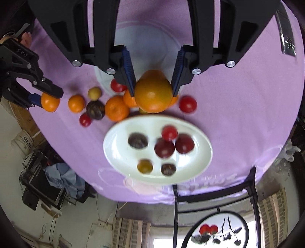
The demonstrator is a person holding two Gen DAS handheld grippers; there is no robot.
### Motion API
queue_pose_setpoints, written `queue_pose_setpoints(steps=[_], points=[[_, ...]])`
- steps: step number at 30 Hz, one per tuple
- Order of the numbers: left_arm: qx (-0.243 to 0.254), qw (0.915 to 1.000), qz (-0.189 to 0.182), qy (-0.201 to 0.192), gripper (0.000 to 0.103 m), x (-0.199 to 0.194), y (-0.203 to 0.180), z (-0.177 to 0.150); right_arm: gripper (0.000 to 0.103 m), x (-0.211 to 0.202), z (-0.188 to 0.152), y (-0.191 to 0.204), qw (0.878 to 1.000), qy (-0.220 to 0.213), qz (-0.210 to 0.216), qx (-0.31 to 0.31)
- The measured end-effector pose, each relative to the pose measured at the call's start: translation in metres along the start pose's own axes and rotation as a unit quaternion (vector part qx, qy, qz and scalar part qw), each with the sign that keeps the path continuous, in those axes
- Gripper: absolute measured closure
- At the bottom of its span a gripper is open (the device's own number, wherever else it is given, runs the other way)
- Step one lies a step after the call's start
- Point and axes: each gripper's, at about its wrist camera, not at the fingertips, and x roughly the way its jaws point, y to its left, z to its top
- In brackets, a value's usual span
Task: Organize fruits
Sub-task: 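Place both orange fruits on the white plate and open both tools, then grasp a mandarin orange with the right tool while the left tool reaches another mandarin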
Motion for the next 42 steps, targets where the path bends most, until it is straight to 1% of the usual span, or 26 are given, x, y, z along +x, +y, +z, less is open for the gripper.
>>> queue_pose_setpoints(steps=[4, 8, 11, 14, 18, 24, 25, 26, 27, 28, 29, 31, 33, 36, 42], points=[[0.0, 0.9998, 0.002, -0.019, 0.066, -0.002, 0.002, 0.024, 0.064, 0.006, 0.028, 0.011, 1.0, -0.015, -0.007, -0.024], [-0.012, 0.9996, 0.0, -0.024, 0.066, 0.012, 0.008, 0.049, 0.064, 0.026, 0.053, 0.018, 0.999, -0.018, -0.004, -0.033], [-0.021, 0.9995, 0.008, -0.023, 0.066, 0.027, 0.013, 0.064, 0.064, 0.052, 0.069, 0.019, 1.0, -0.003, -0.004, -0.026], [-0.037, 0.9993, 0.001, -0.011, 0.066, 0.046, 0.021, 0.076, 0.064, 0.081, 0.081, 0.018, 1.0, 0.017, -0.006, -0.014], [-0.048, 0.9988, 0.008, 0.001, 0.067, 0.068, 0.029, 0.088, 0.064, 0.115, 0.092, 0.015, 0.999, 0.038, -0.019, -0.011], [-0.059, 0.9981, 0.016, 0.009, 0.066, 0.092, 0.037, 0.102, 0.063, 0.147, 0.099, 0.007, 0.998, 0.062, -0.023, 0.008], [-0.063, 0.9978, 0.016, 0.011, 0.066, 0.096, 0.038, 0.104, 0.06, 0.15, 0.099, 0.006, 0.998, 0.064, -0.02, 0.009], [-0.067, 0.9976, 0.017, 0.012, 0.065, 0.098, 0.039, 0.105, 0.057, 0.152, 0.099, 0.006, 0.998, 0.062, -0.021, 0.008], [-0.069, 0.9974, 0.017, 0.011, 0.058, 0.099, 0.039, 0.106, 0.049, 0.151, 0.099, 0.006, 0.998, 0.059, -0.023, 0.007], [-0.07, 0.9974, 0.017, 0.006, 0.052, 0.098, 0.039, 0.107, 0.046, 0.151, 0.099, 0.007, 0.998, 0.055, -0.028, 0.007], [-0.07, 0.9973, 0.019, -0.001, 0.045, 0.095, 0.038, 0.107, 0.046, 0.149, 0.098, 0.006, 0.998, 0.052, -0.033, 0.008], [-0.067, 0.9974, 0.019, -0.017, 0.042, 0.087, 0.036, 0.105, 0.046, 0.145, 0.097, 0.005, 0.998, 0.049, -0.029, 0.01], [-0.06, 0.9978, 0.023, -0.02, 0.038, 0.081, 0.034, 0.103, 0.046, 0.138, 0.096, 0.003, 0.999, 0.043, -0.028, 0.011], [-0.056, 0.9978, 0.027, -0.023, 0.035, 0.072, 0.031, 0.097, 0.046, 0.127, 0.092, -0.001, 0.999, 0.037, -0.027, 0.019], [-0.039, 0.9986, 0.024, -0.026, 0.029, 0.053, 0.021, 0.074, 0.044, 0.103, 0.076, -0.008, 0.999, 0.034, -0.023, 0.028]])
